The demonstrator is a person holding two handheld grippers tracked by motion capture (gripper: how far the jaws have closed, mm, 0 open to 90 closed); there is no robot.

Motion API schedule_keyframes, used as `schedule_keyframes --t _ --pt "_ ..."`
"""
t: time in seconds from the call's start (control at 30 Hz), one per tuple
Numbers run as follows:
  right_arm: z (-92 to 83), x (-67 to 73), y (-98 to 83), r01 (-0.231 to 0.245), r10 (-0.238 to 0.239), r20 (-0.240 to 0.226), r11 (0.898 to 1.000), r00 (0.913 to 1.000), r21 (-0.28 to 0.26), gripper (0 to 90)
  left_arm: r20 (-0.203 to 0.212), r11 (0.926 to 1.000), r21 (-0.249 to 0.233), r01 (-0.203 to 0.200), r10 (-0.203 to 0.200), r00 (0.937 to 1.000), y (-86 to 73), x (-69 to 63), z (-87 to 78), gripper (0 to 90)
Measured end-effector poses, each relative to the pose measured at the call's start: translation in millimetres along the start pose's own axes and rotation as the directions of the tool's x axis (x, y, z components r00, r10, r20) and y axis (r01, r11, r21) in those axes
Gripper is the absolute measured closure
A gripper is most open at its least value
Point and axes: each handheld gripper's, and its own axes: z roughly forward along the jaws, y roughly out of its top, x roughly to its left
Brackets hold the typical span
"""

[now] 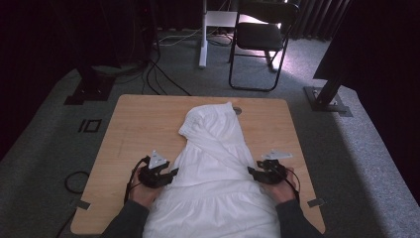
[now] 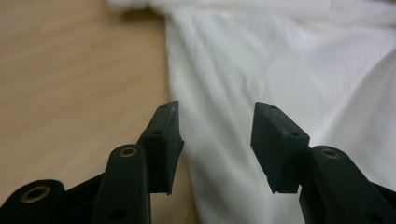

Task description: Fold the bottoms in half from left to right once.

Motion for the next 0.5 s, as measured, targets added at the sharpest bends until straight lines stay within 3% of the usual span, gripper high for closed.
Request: schedule_keyframes --t 0.07,0.1,0.13,0.17,0.2,0.23,0.27,0.3,0.33,0.37,0.47,0.5 --pt "9.6 9.8 18.2 0.059 -0.059 -0.038 0.998 0.9975 -0.012 69.1 0.028 0.9998 0.012 -0.018 0.017 0.9994 7.3 -1.6 15.9 53.2" --pt "28.6 24.5 37.1 0.134 -0.135 -0.079 0.991 0.9877 -0.015 71.3 0.043 0.9986 0.036 -0.039 0.038 0.9984 10.4 -5.5 31.8 53.3" --pt "28.6 24.5 37.1 0.134 -0.135 -0.079 0.991 0.9877 -0.015 71.3 0.043 0.9986 0.036 -0.039 0.038 0.9984 10.4 -5.5 31.8 53.2" --pt "45.6 34.8 47.1 0.172 -0.172 -0.105 0.985 0.9794 -0.012 62.2 0.041 0.9966 0.061 -0.056 0.053 0.9977 9.9 -9.9 43.2 52.3" --pt "45.6 34.8 47.1 0.172 -0.172 -0.105 0.985 0.9794 -0.012 62.2 0.041 0.9966 0.061 -0.056 0.053 0.9977 9.9 -9.9 43.2 50.6" --pt "66.7 42.9 54.5 0.185 -0.182 -0.104 0.983 0.9778 0.017 48.0 0.034 0.9942 0.087 -0.063 0.06 0.9976 6.3 -13.9 53.3 49.8" --pt "66.7 42.9 54.5 0.185 -0.182 -0.104 0.983 0.9778 0.017 48.0 0.034 0.9942 0.087 -0.063 0.06 0.9976 6.3 -13.9 53.3 49.0" --pt "86.8 49.0 58.7 0.185 -0.183 -0.033 0.981 0.9826 0.053 30.4 0.034 0.9951 0.075 -0.064 0.062 0.9975 2.2 -14.1 56.3 47.7" --pt "86.8 49.0 58.7 0.185 -0.183 -0.033 0.981 0.9826 0.053 30.4 0.034 0.9951 0.075 -0.064 0.062 0.9975 2.2 -14.1 56.3 47.5" --pt "99.6 48.1 61.5 0.178 -0.181 0.021 0.98 0.9833 0.091 27.4 0.036 0.9969 0.058 -0.052 0.05 0.9981 -0.4 -13.3 55.8 47.6" --pt "109.0 40.9 63.0 0.155 -0.159 0.028 0.982 0.9869 0.105 32.6 0.033 0.9971 0.052 -0.055 0.054 0.998 -2.0 -14.1 55.3 47.5" --pt "106.4 29.9 66.2 0.133 -0.139 0.069 0.988 0.9879 0.084 47.0 0.033 0.9973 0.049 -0.055 0.053 0.998 -2.9 -14.6 54.7 47.5"
